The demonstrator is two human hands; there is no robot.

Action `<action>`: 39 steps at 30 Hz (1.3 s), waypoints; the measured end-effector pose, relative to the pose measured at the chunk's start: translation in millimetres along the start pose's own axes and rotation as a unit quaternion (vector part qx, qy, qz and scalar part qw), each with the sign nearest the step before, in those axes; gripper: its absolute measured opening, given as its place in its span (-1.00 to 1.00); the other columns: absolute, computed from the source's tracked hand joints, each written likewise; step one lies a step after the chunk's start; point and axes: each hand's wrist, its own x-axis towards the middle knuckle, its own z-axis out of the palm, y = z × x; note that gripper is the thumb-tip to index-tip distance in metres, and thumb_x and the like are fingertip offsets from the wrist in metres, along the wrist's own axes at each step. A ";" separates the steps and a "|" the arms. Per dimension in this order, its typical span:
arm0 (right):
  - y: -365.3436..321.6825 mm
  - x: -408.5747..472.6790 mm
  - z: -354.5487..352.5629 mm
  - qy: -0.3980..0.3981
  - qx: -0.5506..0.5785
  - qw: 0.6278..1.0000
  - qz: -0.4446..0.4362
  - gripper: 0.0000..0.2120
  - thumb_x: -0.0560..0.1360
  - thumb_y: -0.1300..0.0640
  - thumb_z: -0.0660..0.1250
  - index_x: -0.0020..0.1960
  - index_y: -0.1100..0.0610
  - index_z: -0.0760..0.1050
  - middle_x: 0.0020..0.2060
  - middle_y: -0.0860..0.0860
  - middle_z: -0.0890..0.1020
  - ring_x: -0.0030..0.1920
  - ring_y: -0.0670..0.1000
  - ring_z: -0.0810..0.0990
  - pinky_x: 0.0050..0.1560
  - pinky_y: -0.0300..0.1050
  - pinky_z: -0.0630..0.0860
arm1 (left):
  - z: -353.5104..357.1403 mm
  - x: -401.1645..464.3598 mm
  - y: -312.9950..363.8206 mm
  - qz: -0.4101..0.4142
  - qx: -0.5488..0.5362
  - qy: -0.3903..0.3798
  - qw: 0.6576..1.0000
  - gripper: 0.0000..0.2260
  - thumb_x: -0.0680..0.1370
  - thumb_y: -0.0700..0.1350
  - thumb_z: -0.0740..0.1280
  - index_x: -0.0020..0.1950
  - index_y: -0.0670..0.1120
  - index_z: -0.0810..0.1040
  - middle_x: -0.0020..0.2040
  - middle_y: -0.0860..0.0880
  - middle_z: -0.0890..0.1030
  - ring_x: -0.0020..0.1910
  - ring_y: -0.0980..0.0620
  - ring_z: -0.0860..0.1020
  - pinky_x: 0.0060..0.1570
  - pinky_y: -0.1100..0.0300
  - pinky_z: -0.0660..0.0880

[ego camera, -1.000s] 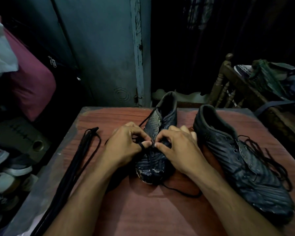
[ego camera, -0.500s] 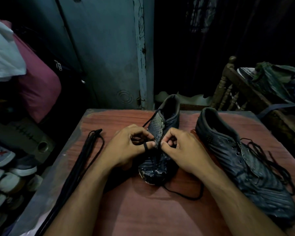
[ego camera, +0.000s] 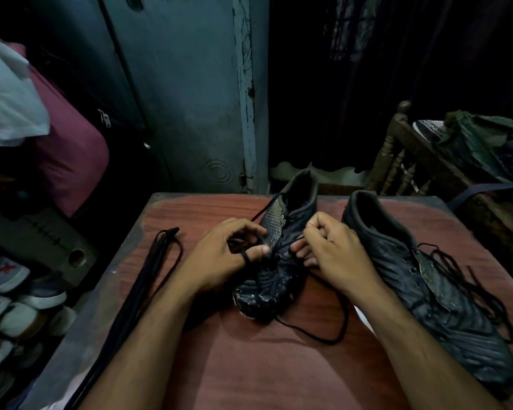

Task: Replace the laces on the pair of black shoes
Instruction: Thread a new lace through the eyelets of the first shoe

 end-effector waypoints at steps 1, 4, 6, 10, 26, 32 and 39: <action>-1.1 -0.6 0.5 0.002 0.024 1.000 0.012 -0.78 0.60 0.15 0.18 -0.22 0.09 0.38 -0.24 -0.01 0.74 -0.23 0.00 0.71 -0.17 0.06 0.66 | 0.2 0.4 -1.3 -0.002 -0.003 0.004 1.000 -0.73 0.39 0.11 0.53 0.06 0.11 0.69 -0.01 0.07 0.63 -0.02 0.07 0.67 0.11 -0.11 0.62; -6.3 -1.2 2.6 0.017 0.103 0.994 0.040 -0.76 0.69 0.15 0.06 -0.13 0.14 0.34 -0.25 0.12 0.73 -0.27 0.15 0.72 -0.28 0.04 0.63 | -0.9 3.3 -4.4 0.001 0.015 0.013 1.000 -0.70 0.39 0.22 0.50 0.06 0.15 0.69 0.00 0.12 0.62 0.01 0.12 0.66 0.15 -0.09 0.61; -7.1 -0.6 5.4 0.020 0.167 0.984 0.063 -0.76 0.71 0.16 -0.02 -0.06 0.16 0.35 -0.28 0.17 0.71 -0.32 0.23 0.70 -0.35 0.00 0.60 | -2.9 5.4 -4.7 0.003 0.027 0.019 0.999 -0.63 0.35 0.32 0.46 0.06 0.18 0.68 0.01 0.14 0.62 0.03 0.14 0.64 0.17 -0.07 0.59; -9.1 -2.7 8.5 0.023 0.254 0.963 0.088 -0.75 0.71 0.15 -0.03 0.02 0.22 0.37 -0.27 0.23 0.70 -0.37 0.22 0.69 -0.39 -0.04 0.58 | -4.0 7.2 -3.8 0.004 0.042 0.028 0.999 -0.58 0.34 0.39 0.38 0.06 0.20 0.68 0.02 0.16 0.64 0.04 0.20 0.62 0.20 0.00 0.55; -1.8 2.4 12.4 0.202 0.254 0.946 0.007 -0.74 0.65 0.20 0.08 -0.21 0.06 0.29 -0.52 -0.11 0.32 -0.44 -0.08 0.30 -0.34 -0.11 0.27 | -1.5 8.9 -9.1 0.058 0.171 0.031 0.983 -0.48 0.37 0.43 0.32 0.17 0.16 0.66 0.03 0.17 0.59 0.07 0.24 0.56 0.16 0.08 0.53; -5.3 3.4 3.4 0.189 0.262 0.944 -0.058 -0.81 0.71 0.18 0.06 -0.08 0.11 0.30 -0.48 -0.01 0.27 -0.55 0.06 0.40 -0.33 0.04 0.61 | 0.6 7.8 -9.7 0.075 0.188 0.038 0.978 -0.64 0.46 0.25 0.40 0.17 0.12 0.66 0.00 0.16 0.59 0.04 0.24 0.56 0.10 0.16 0.51; -4.1 -3.8 -5.0 0.111 -0.094 0.974 -0.171 -0.87 0.59 0.02 0.25 -0.11 0.03 0.42 -0.42 -0.02 0.50 -0.41 0.06 0.48 -0.35 0.13 0.47 | 1.1 11.4 -12.6 0.099 0.212 0.039 0.971 -0.75 0.54 0.06 0.47 0.19 0.06 0.66 0.01 0.14 0.59 0.02 0.17 0.56 0.09 0.15 0.49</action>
